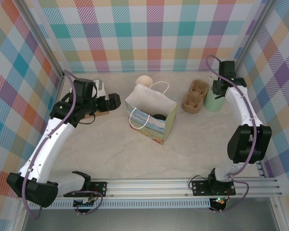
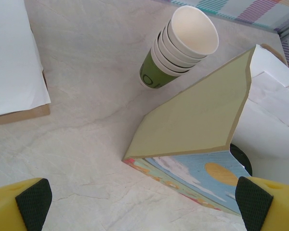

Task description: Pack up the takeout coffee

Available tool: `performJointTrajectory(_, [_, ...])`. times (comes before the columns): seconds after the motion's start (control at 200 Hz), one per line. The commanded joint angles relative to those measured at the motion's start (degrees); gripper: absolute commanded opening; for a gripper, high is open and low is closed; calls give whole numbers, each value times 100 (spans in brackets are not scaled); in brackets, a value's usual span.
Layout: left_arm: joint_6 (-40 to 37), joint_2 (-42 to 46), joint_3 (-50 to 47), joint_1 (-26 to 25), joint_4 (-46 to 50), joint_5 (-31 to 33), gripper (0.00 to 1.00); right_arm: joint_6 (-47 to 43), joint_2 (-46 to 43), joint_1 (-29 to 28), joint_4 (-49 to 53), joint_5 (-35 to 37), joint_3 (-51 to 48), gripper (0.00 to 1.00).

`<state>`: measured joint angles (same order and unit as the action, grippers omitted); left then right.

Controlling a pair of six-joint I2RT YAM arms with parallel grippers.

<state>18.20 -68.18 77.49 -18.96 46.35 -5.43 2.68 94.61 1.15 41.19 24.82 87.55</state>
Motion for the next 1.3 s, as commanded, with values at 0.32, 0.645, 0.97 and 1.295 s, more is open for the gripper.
performJointTrajectory(0.32, [-62,64,47,42,-46,-28,100,172,-47,-17,118,44,141,20])
performJointTrajectory(0.645, [-38,88,60,42,-62,-50,100,119,-384,-34,228,25,219,7])
performJointTrajectory(0.97, [-27,159,64,42,-97,-22,100,182,-1067,-264,572,361,338,7])
performJointTrajectory(1.295, [24,338,-6,42,-262,214,100,496,-1916,-652,1462,876,717,7])
